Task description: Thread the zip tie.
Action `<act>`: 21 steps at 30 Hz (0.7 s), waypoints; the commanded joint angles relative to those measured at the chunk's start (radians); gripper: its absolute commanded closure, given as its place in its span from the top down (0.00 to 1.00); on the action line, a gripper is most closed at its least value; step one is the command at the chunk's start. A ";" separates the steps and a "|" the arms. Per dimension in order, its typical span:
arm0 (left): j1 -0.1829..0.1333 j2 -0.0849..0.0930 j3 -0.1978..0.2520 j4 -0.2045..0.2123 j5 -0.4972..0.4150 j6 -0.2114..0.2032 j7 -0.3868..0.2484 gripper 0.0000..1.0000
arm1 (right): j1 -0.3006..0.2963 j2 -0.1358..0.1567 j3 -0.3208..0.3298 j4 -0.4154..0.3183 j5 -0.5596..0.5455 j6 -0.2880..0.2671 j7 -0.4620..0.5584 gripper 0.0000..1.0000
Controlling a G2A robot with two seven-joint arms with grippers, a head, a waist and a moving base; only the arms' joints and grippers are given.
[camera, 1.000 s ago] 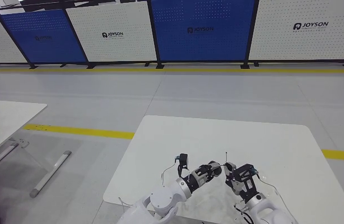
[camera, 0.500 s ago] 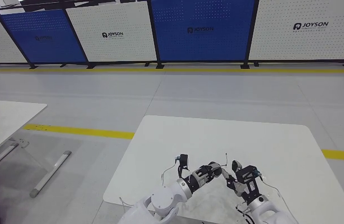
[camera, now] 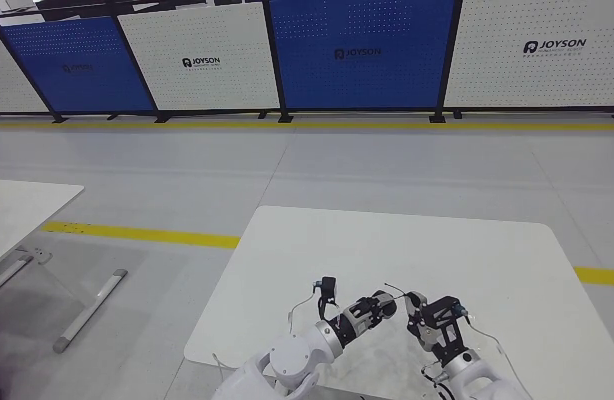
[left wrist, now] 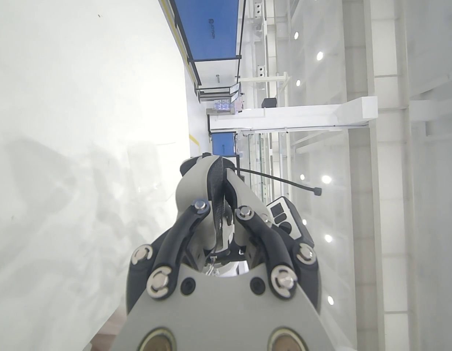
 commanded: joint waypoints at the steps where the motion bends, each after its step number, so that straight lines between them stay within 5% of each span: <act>1: 0.000 0.000 0.001 -0.002 -0.001 -0.001 -0.001 0.00 | 0.001 0.000 -0.002 0.003 -0.002 -0.002 0.001 0.00; 21: 0.007 -0.002 0.000 -0.022 -0.015 -0.031 -0.004 0.00 | 0.035 -0.002 -0.025 0.044 0.000 -0.016 0.024 0.00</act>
